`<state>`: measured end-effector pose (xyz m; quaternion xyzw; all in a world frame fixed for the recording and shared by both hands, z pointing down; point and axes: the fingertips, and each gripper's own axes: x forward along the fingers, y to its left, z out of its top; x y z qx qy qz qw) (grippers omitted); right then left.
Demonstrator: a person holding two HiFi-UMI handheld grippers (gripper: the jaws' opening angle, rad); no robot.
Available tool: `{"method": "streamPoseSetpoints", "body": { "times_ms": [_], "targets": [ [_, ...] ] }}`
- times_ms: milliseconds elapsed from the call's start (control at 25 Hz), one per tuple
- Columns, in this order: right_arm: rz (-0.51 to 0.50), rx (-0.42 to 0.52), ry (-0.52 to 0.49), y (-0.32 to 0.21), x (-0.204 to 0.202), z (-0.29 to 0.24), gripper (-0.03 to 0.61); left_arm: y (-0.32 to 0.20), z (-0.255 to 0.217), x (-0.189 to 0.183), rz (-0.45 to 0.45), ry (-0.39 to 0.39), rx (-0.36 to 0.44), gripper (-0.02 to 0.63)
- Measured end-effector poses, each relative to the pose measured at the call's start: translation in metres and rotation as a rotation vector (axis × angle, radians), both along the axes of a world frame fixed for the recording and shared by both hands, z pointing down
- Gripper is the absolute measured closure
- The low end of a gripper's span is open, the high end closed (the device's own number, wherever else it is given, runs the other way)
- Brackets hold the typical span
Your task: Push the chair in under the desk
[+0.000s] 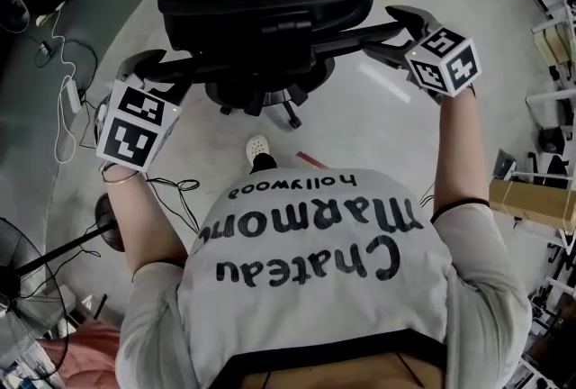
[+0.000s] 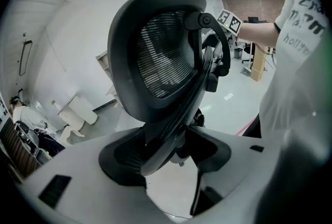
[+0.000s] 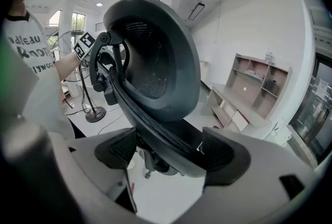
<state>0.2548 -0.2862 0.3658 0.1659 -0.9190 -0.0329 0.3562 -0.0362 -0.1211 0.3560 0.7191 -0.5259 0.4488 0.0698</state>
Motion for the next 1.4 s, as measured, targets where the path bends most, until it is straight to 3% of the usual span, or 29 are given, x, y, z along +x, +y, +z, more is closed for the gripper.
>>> {"method": "streamPoseSetpoints", "body": {
  "times_ms": [240,360,560,800,1040,1400],
  "targets": [
    [0.003,-0.009,0.021,-0.045,-0.044,-0.003,0.179,-0.044,0.006,-0.035,0.128,0.014,-0.121,0.385],
    [-0.003,-0.005,0.018,-0.07,-0.069,-0.004,0.178,-0.066,0.007,-0.056,0.147,-0.02,-0.127,0.388],
    [-0.013,0.033,-0.014,-0.089,-0.111,-0.005,0.179,-0.089,0.014,-0.102,0.096,-0.214,-0.087,0.377],
    [0.02,0.094,-0.08,-0.111,-0.185,-0.01,0.179,-0.124,0.009,-0.184,0.166,-0.2,-0.052,0.374],
    [0.062,0.118,-0.067,-0.143,-0.253,-0.016,0.193,-0.176,-0.001,-0.261,0.204,-0.238,0.105,0.37],
    [0.108,0.126,-0.068,-0.154,-0.269,-0.015,0.204,-0.206,0.0,-0.284,0.213,-0.23,0.13,0.353]
  ]
}}
